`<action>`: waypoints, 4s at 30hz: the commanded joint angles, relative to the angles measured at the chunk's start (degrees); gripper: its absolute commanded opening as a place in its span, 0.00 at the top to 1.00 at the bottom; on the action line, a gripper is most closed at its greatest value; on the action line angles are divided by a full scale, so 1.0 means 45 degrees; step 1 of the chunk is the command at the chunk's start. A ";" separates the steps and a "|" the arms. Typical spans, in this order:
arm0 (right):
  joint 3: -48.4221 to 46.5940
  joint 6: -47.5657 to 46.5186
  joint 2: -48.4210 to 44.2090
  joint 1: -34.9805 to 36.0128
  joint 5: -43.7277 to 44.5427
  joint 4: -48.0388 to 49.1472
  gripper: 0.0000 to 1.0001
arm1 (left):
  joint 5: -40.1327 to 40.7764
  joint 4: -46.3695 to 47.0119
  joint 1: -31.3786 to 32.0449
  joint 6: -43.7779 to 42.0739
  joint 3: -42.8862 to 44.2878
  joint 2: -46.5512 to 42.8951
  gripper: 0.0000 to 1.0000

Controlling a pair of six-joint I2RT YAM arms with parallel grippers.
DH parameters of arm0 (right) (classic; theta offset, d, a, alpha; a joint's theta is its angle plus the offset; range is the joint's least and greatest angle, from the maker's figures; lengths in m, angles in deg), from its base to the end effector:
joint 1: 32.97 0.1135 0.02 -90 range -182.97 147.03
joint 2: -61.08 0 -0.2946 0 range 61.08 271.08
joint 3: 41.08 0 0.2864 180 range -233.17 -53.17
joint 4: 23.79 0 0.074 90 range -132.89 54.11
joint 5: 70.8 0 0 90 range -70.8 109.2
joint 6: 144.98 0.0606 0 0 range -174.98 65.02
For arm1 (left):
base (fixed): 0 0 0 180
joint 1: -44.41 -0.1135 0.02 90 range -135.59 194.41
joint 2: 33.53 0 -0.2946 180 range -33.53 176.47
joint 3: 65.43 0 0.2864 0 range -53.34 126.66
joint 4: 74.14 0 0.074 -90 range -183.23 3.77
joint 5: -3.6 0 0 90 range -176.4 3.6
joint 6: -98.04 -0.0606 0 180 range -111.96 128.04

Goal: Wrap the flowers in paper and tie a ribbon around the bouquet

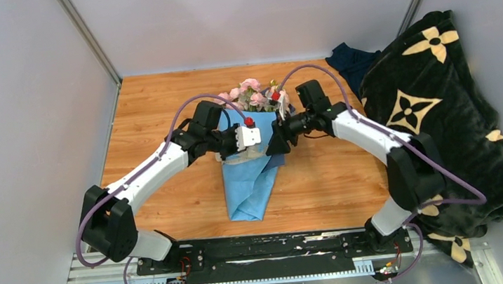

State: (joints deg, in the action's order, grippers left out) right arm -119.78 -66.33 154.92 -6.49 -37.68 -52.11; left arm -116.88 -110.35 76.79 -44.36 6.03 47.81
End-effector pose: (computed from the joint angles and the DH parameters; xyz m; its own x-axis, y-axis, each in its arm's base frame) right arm 0.3300 0.2211 0.2590 -0.4486 -0.3436 -0.8250 -0.8935 0.1534 0.4220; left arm 0.2752 -0.2109 0.2647 0.2298 0.6628 -0.7127 0.9449 0.0234 0.3265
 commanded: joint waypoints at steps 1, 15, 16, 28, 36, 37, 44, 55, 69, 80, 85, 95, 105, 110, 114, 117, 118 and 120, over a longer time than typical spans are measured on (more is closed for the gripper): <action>0.1587 0.0472 -0.2178 0.0650 0.2534 0.1288 0.48 | 0.0038 -0.0939 -0.0048 0.3547 0.0441 -0.0143 1.00; 0.6333 0.4476 -0.4110 0.3853 0.7389 1.1017 0.65 | 0.0394 0.0495 -0.0185 0.5720 0.0306 -0.0325 1.00; 0.6385 0.4794 -0.3890 0.3931 0.7802 1.1168 0.65 | 0.0405 0.0572 -0.0184 0.5782 0.0266 -0.0322 1.00; 0.6368 0.6434 -0.2626 0.4365 1.1012 1.0297 0.56 | 0.0135 0.1250 -0.0186 0.6237 -0.0037 -0.0267 1.00; 0.5359 0.6624 -0.1691 0.4265 1.2033 1.0970 0.46 | 0.0186 0.1584 -0.0194 0.6229 -0.0218 -0.0147 1.00; 0.5350 0.6625 -0.1635 0.4227 1.2076 1.1321 0.45 | 0.0169 0.1624 -0.0185 0.6219 -0.0217 -0.0146 1.00; 0.5271 0.6983 -0.1180 0.4199 1.3331 1.1872 0.46 | 0.0031 0.1783 -0.0184 0.6278 -0.0278 -0.0063 1.00; 0.4775 0.6977 -0.0245 0.4174 1.3342 1.3276 0.50 | 0.0047 0.1843 -0.0184 0.6293 -0.0263 0.0019 1.00; 0.5545 0.6503 -0.1333 0.2596 0.9613 1.1417 1.00 | 0.2482 0.2846 -0.0330 0.5476 -0.0428 -0.0129 1.00; 0.6327 0.5575 -0.2867 0.2206 0.7320 0.9551 0.95 | 0.1974 0.3641 -0.0407 0.5184 -0.0244 -0.0174 1.00; 0.6241 0.6380 -0.1641 0.3456 0.8916 1.3433 0.73 | 0.1849 0.3628 -0.0293 0.5618 -0.0173 -0.0089 1.00; 0.6008 0.7845 0.0771 0.3637 1.2544 1.7876 0.60 | 0.1676 0.3557 -0.0243 0.5828 -0.0060 0.0088 1.00; 0.5266 0.8034 0.2524 0.3631 1.3953 1.9960 0.57 | 0.1413 0.3612 -0.0243 0.6066 0.0043 0.0329 1.00; 0.4872 0.8069 0.3098 0.3642 1.3827 2.0248 0.57 | 0.1313 0.3706 -0.0244 0.6174 0.0048 0.0444 1.00; 0.4685 0.8033 0.3654 0.3647 1.3553 2.0989 0.57 | 0.1292 0.3736 -0.0243 0.6205 0.0098 0.0473 1.00; 0.4455 0.7971 0.3881 0.3646 1.3132 2.1257 0.64 | 0.1281 0.3649 -0.0250 0.6197 0.0161 0.0482 1.00; 0.4392 0.7928 0.3922 0.3647 1.3019 2.1262 0.71 | 0.1280 0.3601 -0.0244 0.6179 0.0182 0.0482 1.00; 0.4400 0.7826 0.3894 0.3647 1.3105 2.1243 0.94 | 0.1330 0.3551 -0.0248 0.6162 0.0201 0.0462 1.00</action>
State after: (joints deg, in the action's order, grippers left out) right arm -98.45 -30.53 171.88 9.73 21.77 39.62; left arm -110.15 -95.31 75.39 -16.91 4.90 49.34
